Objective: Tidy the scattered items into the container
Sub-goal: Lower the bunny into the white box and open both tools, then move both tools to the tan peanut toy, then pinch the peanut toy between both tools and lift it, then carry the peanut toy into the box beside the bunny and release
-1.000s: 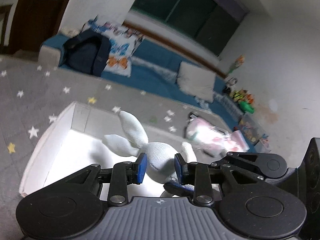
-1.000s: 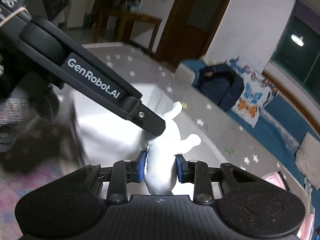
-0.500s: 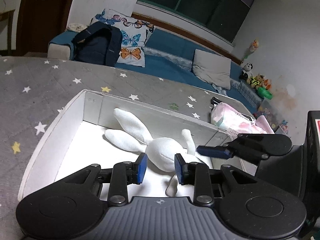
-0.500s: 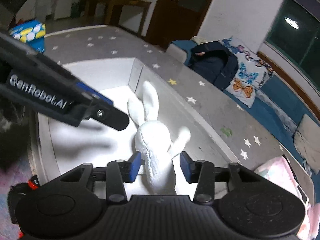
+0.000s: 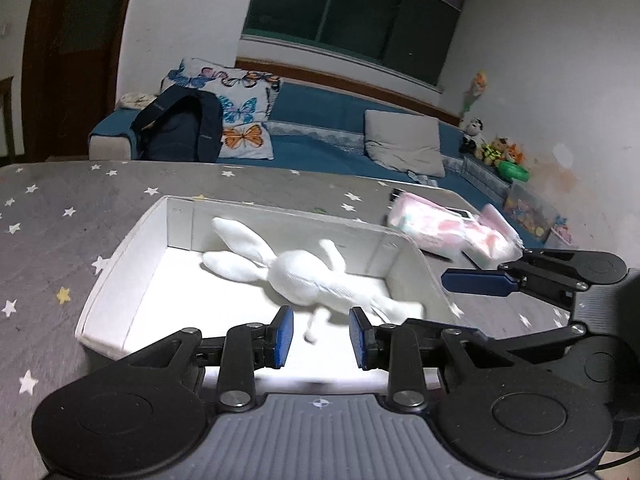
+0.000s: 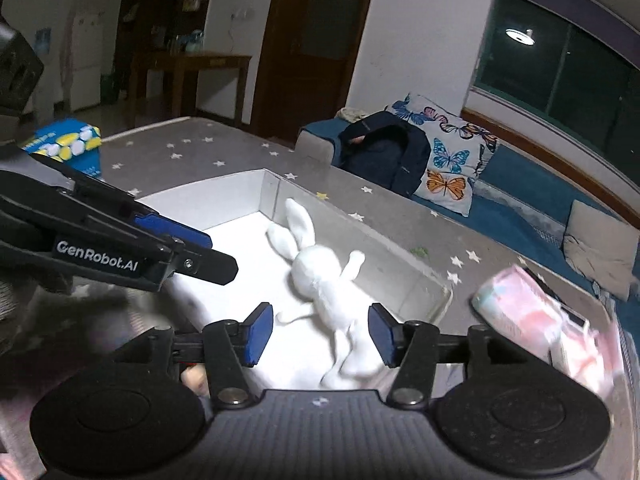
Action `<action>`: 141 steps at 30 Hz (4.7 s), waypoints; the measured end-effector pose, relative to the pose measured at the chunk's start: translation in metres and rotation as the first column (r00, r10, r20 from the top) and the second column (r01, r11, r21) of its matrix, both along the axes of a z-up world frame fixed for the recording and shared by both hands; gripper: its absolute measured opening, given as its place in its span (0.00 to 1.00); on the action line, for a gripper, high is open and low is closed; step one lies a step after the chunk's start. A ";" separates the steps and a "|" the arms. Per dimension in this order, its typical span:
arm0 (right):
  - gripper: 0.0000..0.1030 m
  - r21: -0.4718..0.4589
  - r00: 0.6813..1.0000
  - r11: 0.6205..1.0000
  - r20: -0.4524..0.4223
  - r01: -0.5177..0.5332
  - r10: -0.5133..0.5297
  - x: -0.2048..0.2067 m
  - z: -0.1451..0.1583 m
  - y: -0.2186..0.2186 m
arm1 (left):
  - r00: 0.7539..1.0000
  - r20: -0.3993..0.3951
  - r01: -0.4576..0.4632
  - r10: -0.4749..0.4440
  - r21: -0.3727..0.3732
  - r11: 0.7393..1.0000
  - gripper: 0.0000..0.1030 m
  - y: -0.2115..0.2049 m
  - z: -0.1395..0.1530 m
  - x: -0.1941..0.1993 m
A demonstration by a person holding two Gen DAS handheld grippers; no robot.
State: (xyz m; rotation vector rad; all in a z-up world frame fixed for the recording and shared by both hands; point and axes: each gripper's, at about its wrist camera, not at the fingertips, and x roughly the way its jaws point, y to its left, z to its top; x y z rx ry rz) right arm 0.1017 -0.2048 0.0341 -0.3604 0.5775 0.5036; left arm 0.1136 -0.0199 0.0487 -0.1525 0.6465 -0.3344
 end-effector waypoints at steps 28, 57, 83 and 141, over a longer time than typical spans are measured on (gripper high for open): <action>0.53 0.123 0.981 0.979 -0.129 0.162 -0.146 -0.151 -0.052 -0.023 | 0.975 -0.160 0.159 -0.152 0.033 0.987 0.32 -0.032 -0.047 -0.097; 0.36 0.158 0.966 0.970 -0.210 0.184 -0.149 -0.145 -0.076 -0.020 | 0.952 -0.181 0.242 -0.247 -0.052 0.969 0.34 -0.043 -0.053 -0.093; 0.36 0.160 0.975 0.976 -0.186 0.149 -0.118 -0.146 -0.071 -0.013 | 0.949 -0.218 0.204 -0.229 -0.133 0.970 0.32 -0.036 -0.048 -0.096; 0.36 -0.043 0.970 0.989 -0.193 0.143 -0.149 0.069 -0.050 0.022 | 0.952 -0.245 0.124 -0.181 -0.230 0.965 0.32 -0.025 -0.054 0.113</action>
